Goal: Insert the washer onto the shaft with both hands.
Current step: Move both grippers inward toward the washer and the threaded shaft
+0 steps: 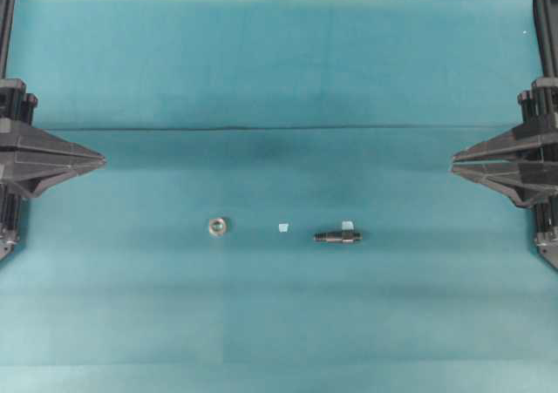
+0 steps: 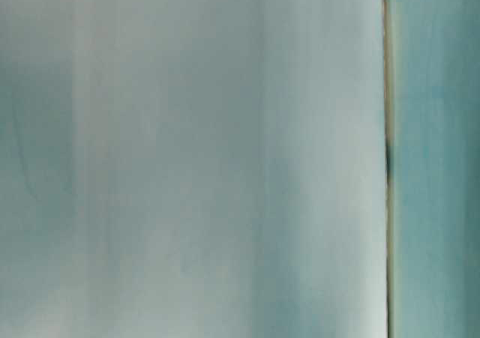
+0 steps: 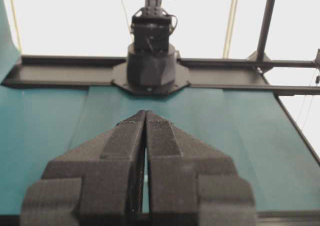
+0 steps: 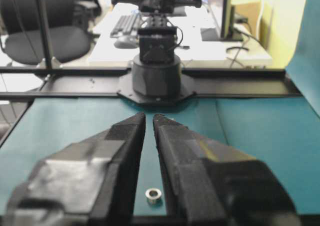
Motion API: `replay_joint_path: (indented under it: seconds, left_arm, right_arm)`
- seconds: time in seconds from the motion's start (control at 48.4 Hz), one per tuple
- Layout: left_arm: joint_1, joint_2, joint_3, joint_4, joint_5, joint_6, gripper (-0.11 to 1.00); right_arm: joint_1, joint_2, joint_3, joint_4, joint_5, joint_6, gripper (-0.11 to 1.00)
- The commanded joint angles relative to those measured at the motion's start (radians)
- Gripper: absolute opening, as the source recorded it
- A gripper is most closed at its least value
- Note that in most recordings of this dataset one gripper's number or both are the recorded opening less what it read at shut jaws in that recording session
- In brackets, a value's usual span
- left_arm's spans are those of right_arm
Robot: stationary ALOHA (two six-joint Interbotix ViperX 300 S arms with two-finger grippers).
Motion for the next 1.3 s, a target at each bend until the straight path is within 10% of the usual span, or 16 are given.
replay_joint_path:
  seconds: [0.0,0.682,1.282]
  left_arm:
    - [0.000,0.041,-0.021,0.012,0.012,-0.018,0.02]
    - [0.003,0.218,-0.209,0.012,0.380,-0.029,0.02]
    - [0.003,0.503,-0.403,0.017,0.667,-0.029,0.02]
  right_arm:
    - [-0.009,0.009,-0.002,0.003,0.003,-0.003,0.00]
    - [-0.038,-0.015,-0.103,0.048,0.437,0.094,-0.10]
    - [-0.046,0.288,-0.281,0.044,0.747,0.115,-0.10]
